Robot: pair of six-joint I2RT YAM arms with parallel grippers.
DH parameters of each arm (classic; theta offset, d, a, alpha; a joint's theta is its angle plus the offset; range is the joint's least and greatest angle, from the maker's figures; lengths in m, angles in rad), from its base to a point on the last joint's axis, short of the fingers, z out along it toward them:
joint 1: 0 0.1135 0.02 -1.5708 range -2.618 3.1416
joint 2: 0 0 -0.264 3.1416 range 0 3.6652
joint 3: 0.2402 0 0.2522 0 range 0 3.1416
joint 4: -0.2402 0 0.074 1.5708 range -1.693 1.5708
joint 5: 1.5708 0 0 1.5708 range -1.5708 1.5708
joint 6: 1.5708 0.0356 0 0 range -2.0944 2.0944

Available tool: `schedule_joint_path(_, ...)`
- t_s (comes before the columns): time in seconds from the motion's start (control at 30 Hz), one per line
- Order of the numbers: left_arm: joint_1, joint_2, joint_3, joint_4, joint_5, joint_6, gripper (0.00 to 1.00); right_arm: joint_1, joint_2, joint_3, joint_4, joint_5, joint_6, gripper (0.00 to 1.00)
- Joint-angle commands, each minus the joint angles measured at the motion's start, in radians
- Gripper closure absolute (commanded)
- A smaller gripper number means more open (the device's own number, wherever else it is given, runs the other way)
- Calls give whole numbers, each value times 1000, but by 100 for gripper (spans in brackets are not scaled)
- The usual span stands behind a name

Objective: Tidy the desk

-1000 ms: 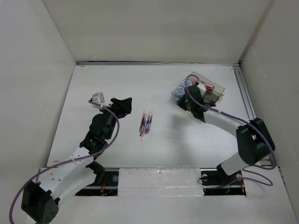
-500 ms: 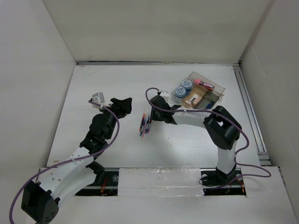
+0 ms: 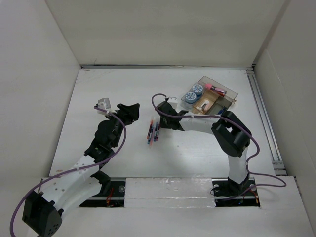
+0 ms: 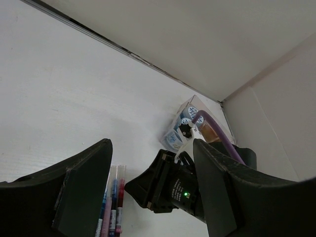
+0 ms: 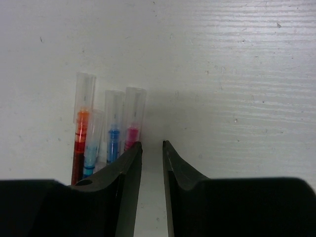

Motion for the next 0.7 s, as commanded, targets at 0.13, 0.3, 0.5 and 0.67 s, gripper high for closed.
schedule_joint_path(0.13, -2, -2, -2, 39, -8, 11, 37, 29, -33, 25, 4, 12, -18, 73)
schedule_joint_path(0.3, -2, -6, -4, 48, -8, 13, 37, 38, -86, 5, 32, 29, -20, 76)
schedule_joint_path(0.5, -2, -6, -2, 43, -8, 11, 37, 47, -86, 13, 40, 0, -27, 74)
schedule_joint_path(0.67, -2, -8, -2, 39, -9, 13, 37, 47, -38, 39, 8, 10, -23, 73)
